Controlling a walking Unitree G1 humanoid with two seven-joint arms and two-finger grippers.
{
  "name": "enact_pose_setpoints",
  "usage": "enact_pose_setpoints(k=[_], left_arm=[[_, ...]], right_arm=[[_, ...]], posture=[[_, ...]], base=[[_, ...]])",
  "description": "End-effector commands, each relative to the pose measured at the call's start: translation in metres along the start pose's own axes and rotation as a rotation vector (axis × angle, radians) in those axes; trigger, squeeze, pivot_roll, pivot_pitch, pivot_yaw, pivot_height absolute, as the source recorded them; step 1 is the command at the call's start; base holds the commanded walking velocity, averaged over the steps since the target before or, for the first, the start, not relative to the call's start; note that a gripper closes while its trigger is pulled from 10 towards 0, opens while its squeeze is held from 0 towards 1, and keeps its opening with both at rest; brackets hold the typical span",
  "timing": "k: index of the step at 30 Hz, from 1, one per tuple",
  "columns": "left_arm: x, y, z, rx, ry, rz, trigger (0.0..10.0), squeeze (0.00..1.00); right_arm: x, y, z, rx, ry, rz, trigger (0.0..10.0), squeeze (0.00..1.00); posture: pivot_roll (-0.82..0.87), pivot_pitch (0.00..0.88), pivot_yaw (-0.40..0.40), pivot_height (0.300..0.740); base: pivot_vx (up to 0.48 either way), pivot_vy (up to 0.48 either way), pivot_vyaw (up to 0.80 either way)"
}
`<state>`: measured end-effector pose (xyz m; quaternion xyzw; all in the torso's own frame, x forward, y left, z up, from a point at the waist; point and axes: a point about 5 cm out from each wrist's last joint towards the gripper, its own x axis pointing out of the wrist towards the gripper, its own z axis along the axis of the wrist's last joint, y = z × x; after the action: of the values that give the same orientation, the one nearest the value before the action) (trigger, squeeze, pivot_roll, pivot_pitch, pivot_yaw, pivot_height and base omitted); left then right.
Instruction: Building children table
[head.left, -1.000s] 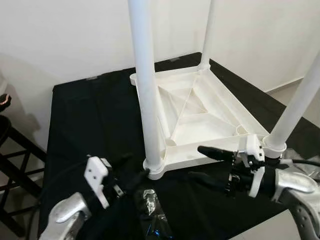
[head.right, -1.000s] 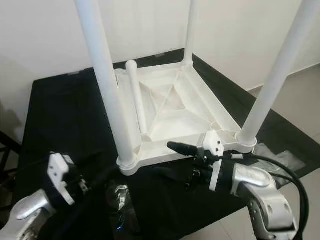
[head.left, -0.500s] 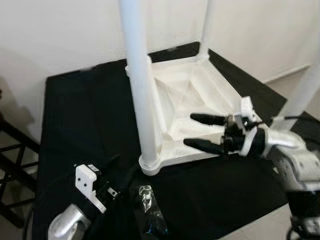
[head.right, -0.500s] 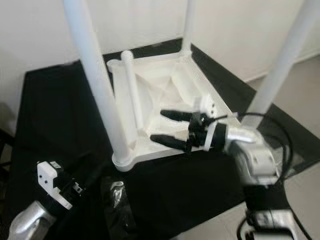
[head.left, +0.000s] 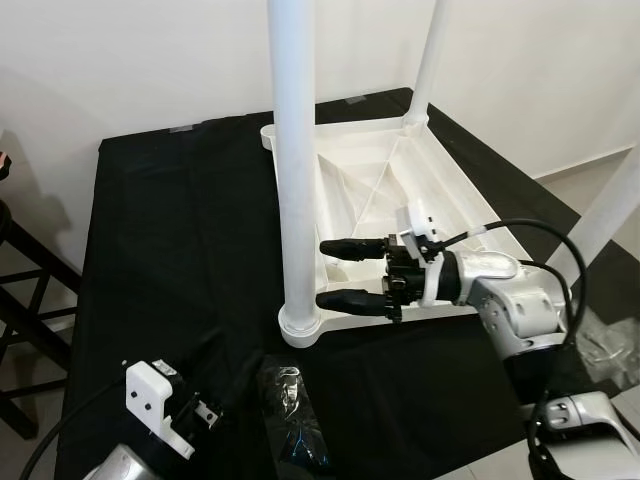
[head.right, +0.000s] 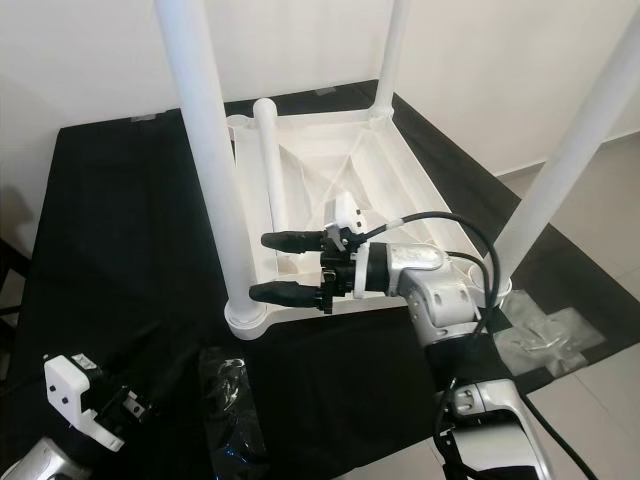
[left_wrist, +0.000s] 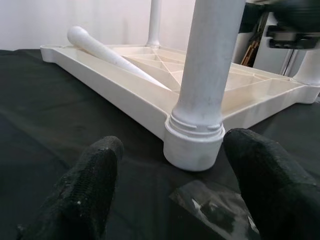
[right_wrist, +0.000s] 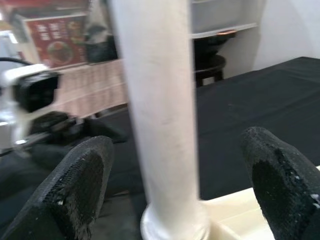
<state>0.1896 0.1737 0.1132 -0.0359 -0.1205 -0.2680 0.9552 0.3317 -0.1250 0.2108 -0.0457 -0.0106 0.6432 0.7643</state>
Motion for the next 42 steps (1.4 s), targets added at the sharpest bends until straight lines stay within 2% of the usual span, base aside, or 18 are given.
enact_pose_setpoints(k=[1, 3, 5, 6, 8, 9, 10, 14, 19, 25, 29, 31, 32, 33, 34, 35, 36, 42], left_arm=[[0.002, -0.004, 0.0, 0.012, 0.003, 0.003, 10.0, 0.0], [0.005, -0.005, 0.001, 0.004, -0.003, 0.001, 10.0, 0.0], [0.005, -0.005, 0.001, 0.004, -0.003, 0.001, 10.0, 0.0], [0.008, -0.006, 0.001, -0.003, -0.013, -0.006, 10.0, 0.0], [0.011, -0.006, 0.004, -0.01, -0.025, -0.029, 10.0, 0.0], [0.011, -0.006, 0.004, -0.01, -0.025, -0.029, 10.0, 0.0], [0.011, -0.006, 0.005, -0.01, -0.026, -0.037, 10.0, 0.0], [0.011, -0.005, 0.005, -0.009, -0.025, -0.042, 10.0, 0.0], [0.011, -0.006, 0.005, -0.007, -0.014, -0.061, 10.0, 0.0], [0.015, -0.018, 0.009, -0.019, -0.018, -0.181, 10.0, 0.0], [0.013, -0.019, 0.011, -0.013, -0.008, -0.236, 10.0, 0.0], [0.013, -0.019, 0.011, -0.013, -0.008, -0.236, 10.0, 0.0], [0.009, -0.021, 0.011, -0.022, -0.001, -0.264, 10.0, 0.0], [0.007, -0.022, 0.012, -0.03, 0.0, -0.278, 10.0, 0.0], [0.004, -0.023, 0.013, -0.036, 0.007, -0.304, 10.0, 0.0], [0.004, -0.023, 0.013, -0.036, 0.007, -0.304, 10.0, 0.0], [-0.001, -0.025, 0.014, -0.054, 0.019, -0.338, 10.0, 0.0], [-0.01, -0.027, 0.016, -0.094, 0.043, -0.355, 10.0, 0.0]], right_arm=[[0.01, -0.005, -0.003, -0.016, 0.006, -0.067, 10.0, 0.0], [0.017, -0.006, -0.006, -0.003, -0.009, -0.11, 10.0, 0.0], [0.017, -0.006, -0.006, -0.003, -0.009, -0.11, 10.0, 0.0], [0.024, -0.002, -0.01, 0.024, -0.034, -0.101, 10.0, 0.0], [0.036, 0.019, -0.02, 0.007, -0.018, 0.007, 10.0, 0.0], [0.036, 0.019, -0.02, 0.007, -0.018, 0.007, 10.0, 0.0], [0.039, 0.028, -0.024, 0.001, -0.007, 0.053, 10.0, 0.0], [0.04, 0.032, -0.026, -0.004, 0.001, 0.074, 10.0, 0.0], [0.039, 0.028, -0.028, -0.015, 0.008, 0.061, 10.0, 0.0], [0.022, 0.017, -0.03, -0.048, 0.061, -0.01, 10.0, 0.0], [0.011, 0.013, -0.026, -0.053, 0.068, -0.018, 10.0, 0.0], [0.011, 0.013, -0.026, -0.053, 0.068, -0.018, 10.0, 0.0], [0.005, 0.01, -0.022, -0.06, 0.072, -0.013, 9.2, 0.0], [0.003, 0.008, -0.02, -0.061, 0.072, -0.013, 7.0, 0.0], [0.001, 0.005, -0.018, -0.065, 0.071, -0.017, 1.6, 0.0], [0.001, 0.005, -0.018, -0.065, 0.071, -0.017, 1.6, 0.0], [-0.002, 0.001, -0.015, -0.069, 0.066, -0.022, 0.0, 0.0], [-0.004, -0.002, -0.012, -0.076, 0.063, -0.027, 0.0, 0.0]], posture=[[0.09, 0.134, -0.03, 0.74], [0.09, 0.135, -0.026, 0.74], [0.09, 0.135, -0.026, 0.74], [0.08, 0.134, -0.021, 0.74], [0.08, 0.135, -0.013, 0.74], [0.08, 0.135, -0.013, 0.74], [0.08, 0.136, -0.012, 0.74], [0.08, 0.136, -0.011, 0.74], [0.08, 0.137, -0.007, 0.74], [0.08, 0.137, -0.004, 0.74], [0.08, 0.137, -0.002, 0.74], [0.08, 0.137, -0.002, 0.74], [0.08, 0.137, -0.007, 0.74], [0.08, 0.137, -0.007, 0.74], [0.08, 0.138, -0.01, 0.74], [0.08, 0.138, -0.01, 0.74], [0.09, 0.139, -0.016, 0.74], [0.09, 0.14, -0.022, 0.74]], base=[[0.0, 0.0, 0.0], [0.0, 0.0, 0.0], [0.0, 0.0, 0.0], [0.0, 0.0, 0.0], [0.0, 0.0, 0.79], [0.0, 0.0, 0.79], [0.0, 0.0, 0.79], [0.0, 0.0, 0.79], [0.0, 0.0, 0.75], [0.0, 0.0, 0.0], [0.0, 0.0, 0.0], [0.0, 0.0, 0.0], [0.0, 0.0, 0.0], [0.0, 0.0, 0.0], [0.0, 0.0, 0.0], [0.0, 0.0, 0.0], [0.0, 0.0, 0.0], [0.0, 0.0, 0.0]])
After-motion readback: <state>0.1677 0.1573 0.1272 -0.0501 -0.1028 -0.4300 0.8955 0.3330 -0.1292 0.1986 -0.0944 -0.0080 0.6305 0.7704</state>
